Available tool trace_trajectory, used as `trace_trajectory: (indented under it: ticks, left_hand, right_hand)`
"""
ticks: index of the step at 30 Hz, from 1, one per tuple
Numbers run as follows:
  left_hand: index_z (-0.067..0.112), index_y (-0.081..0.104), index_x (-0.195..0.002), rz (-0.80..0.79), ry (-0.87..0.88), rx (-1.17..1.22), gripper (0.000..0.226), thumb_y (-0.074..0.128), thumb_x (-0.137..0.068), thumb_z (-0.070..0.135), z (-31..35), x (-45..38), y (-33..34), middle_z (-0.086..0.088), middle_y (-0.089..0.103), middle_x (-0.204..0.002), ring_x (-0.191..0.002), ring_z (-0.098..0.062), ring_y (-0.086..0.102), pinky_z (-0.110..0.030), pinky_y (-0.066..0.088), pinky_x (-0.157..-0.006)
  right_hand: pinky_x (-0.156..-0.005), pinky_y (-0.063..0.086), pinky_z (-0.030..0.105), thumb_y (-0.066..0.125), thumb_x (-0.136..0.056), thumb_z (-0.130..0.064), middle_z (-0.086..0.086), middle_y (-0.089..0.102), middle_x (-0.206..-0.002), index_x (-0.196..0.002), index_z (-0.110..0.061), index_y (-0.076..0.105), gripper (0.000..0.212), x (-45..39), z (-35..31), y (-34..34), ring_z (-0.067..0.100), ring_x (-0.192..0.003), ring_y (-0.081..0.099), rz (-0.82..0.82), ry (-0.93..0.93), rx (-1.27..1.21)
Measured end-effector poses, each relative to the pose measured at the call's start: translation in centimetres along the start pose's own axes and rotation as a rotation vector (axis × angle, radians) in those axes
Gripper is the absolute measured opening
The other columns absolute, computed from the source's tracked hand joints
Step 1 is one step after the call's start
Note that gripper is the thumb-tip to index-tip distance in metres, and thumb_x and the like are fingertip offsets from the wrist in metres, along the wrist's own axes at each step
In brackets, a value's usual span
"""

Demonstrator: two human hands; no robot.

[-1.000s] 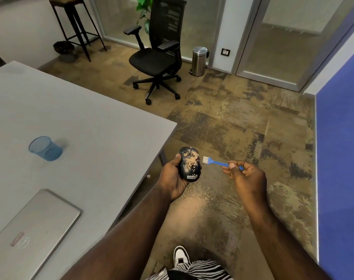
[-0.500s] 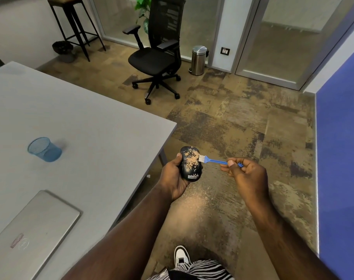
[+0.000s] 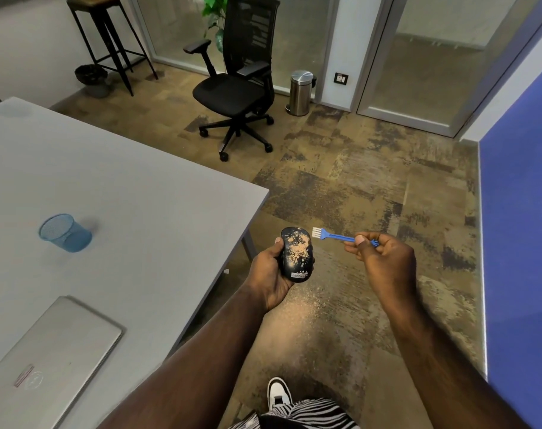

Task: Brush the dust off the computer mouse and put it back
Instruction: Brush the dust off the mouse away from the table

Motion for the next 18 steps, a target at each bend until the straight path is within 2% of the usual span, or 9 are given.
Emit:
trace_trajectory:
  ticks: [4, 7, 9, 13, 15, 17, 18]
  left_hand:
    - [-0.002, 0.058, -0.117, 0.002, -0.002, -0.006, 0.05, 0.027, -0.103, 0.036, -0.04, 0.05, 0.21, -0.021, 0.071, -0.1, -0.091, -0.032, 0.063, -0.042, 0.052, -0.086]
    - [-0.002, 0.057, -0.119, 0.008, -0.001, -0.032, 0.051, 0.027, -0.103, 0.036, -0.2, 0.16, 0.3, -0.021, 0.067, -0.105, -0.091, -0.032, 0.063, -0.042, 0.051, -0.086]
    - [-0.002, 0.058, -0.118, 0.007, -0.003, -0.031, 0.051, 0.027, -0.103, 0.036, -0.25, 0.22, 0.42, -0.021, 0.067, -0.106, -0.091, -0.031, 0.063, -0.041, 0.051, -0.087]
    - [-0.003, 0.06, -0.113, 0.011, -0.007, -0.032, 0.051, 0.027, -0.103, 0.036, -0.4, 0.11, 0.49, -0.021, 0.068, -0.103, -0.089, -0.032, 0.063, -0.043, 0.049, -0.09]
    - [-0.003, 0.06, -0.113, 0.012, -0.008, -0.037, 0.051, 0.027, -0.104, 0.035, -0.49, 0.09, 0.46, -0.021, 0.067, -0.103, -0.089, -0.032, 0.063, -0.043, 0.05, -0.088]
    - [-0.003, 0.061, -0.112, 0.01, -0.007, -0.037, 0.052, 0.027, -0.104, 0.035, -0.47, 0.12, 0.48, -0.021, 0.068, -0.102, -0.088, -0.031, 0.063, -0.042, 0.051, -0.086]
    - [-0.003, 0.061, -0.111, 0.009, -0.009, -0.038, 0.052, 0.027, -0.104, 0.036, -0.49, 0.1, 0.48, -0.021, 0.069, -0.101, -0.088, -0.031, 0.063, -0.042, 0.051, -0.085]
  right_hand:
    - [-0.067, 0.051, 0.02, 0.065, -0.091, -0.02, -0.013, 0.073, -0.071, -0.085, -0.028, 0.067, 0.011, 0.1, -0.18, 0.62, -0.003, -0.071, 0.07, -0.009, -0.002, 0.08]
    - [-0.069, 0.054, 0.026, 0.064, -0.091, -0.022, -0.014, 0.073, -0.069, -0.087, -0.026, 0.069, 0.007, -0.43, -0.07, -0.02, 0.004, -0.073, 0.072, 0.036, 0.018, 0.053]
    - [-0.071, 0.057, 0.029, 0.064, -0.091, -0.02, -0.015, 0.073, -0.067, -0.083, -0.029, 0.067, 0.012, -0.4, -0.31, 0.14, 0.003, -0.072, 0.072, 0.015, -0.003, 0.03]
    - [-0.08, 0.059, 0.035, 0.064, -0.091, -0.017, -0.012, 0.072, -0.072, -0.089, -0.024, 0.069, 0.008, -0.49, -0.2, 0.39, 0.007, -0.076, 0.073, -0.004, 0.014, 0.067]
    - [-0.078, 0.06, 0.038, 0.064, -0.091, -0.019, -0.013, 0.072, -0.071, -0.084, -0.029, 0.066, 0.012, -0.67, -0.37, 0.02, 0.01, -0.075, 0.073, 0.021, 0.004, 0.061]
    - [-0.072, 0.061, 0.035, 0.065, -0.091, -0.02, -0.015, 0.073, -0.07, -0.082, -0.032, 0.066, 0.015, -0.51, -0.8, 0.14, 0.011, -0.073, 0.073, 0.005, -0.03, 0.054]
    - [-0.068, 0.059, 0.028, 0.065, -0.091, -0.02, -0.016, 0.072, -0.069, -0.084, -0.031, 0.067, 0.013, -0.37, -1.01, 0.34, 0.006, -0.073, 0.073, -0.013, -0.049, 0.072]
Point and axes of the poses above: each hand's wrist, its own x-axis away from the middle knuckle, its own y-axis out of the palm, z = x × y, the point moved 7 cm from there along -x, towards the middle knuckle
